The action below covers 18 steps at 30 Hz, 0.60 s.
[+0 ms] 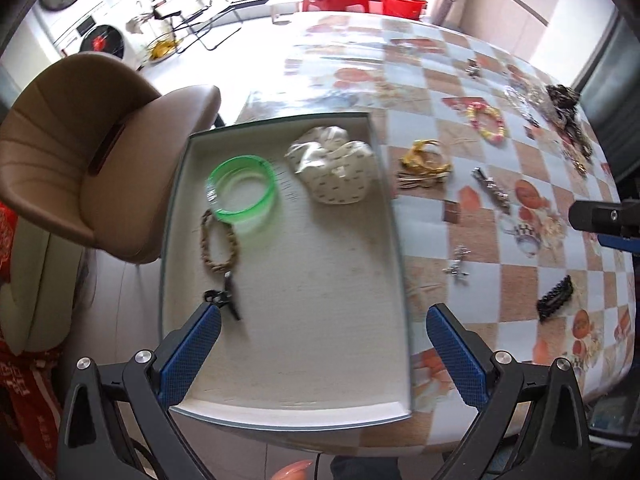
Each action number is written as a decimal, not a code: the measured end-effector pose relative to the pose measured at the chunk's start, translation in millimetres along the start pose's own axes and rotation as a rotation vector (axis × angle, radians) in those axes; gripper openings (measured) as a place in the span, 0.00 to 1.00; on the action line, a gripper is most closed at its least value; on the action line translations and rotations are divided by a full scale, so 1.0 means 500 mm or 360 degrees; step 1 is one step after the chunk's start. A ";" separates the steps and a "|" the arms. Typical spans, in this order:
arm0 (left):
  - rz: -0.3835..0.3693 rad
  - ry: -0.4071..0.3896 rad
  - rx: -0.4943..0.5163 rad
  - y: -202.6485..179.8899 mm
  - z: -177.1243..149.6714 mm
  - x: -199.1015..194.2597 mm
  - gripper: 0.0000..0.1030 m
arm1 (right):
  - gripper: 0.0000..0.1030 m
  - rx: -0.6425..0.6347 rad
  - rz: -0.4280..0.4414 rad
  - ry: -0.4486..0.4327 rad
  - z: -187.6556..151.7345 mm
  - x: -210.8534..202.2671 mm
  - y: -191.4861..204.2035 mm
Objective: Organize jewelry
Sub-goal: 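Move both tools back over the jewelry on the table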
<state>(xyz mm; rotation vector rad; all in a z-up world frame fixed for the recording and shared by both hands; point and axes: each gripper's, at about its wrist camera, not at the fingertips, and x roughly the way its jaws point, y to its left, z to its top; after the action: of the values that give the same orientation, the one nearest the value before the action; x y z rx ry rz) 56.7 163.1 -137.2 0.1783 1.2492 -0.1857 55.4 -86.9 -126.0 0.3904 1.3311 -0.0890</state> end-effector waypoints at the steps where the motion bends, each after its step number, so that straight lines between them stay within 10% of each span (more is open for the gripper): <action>1: 0.0000 0.0002 0.0016 -0.013 0.005 -0.001 1.00 | 0.88 0.0026 -0.0007 0.0000 -0.001 -0.004 -0.018; 18: 0.0018 0.0142 -0.0129 -0.158 0.060 0.033 1.00 | 0.88 -0.0154 -0.0026 0.0112 0.101 0.012 -0.138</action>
<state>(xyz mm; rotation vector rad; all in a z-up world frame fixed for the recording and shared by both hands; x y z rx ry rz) 70.5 78.6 -146.4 0.1248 1.3419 -0.1185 84.0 -166.8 -138.3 0.3032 1.4028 -0.0246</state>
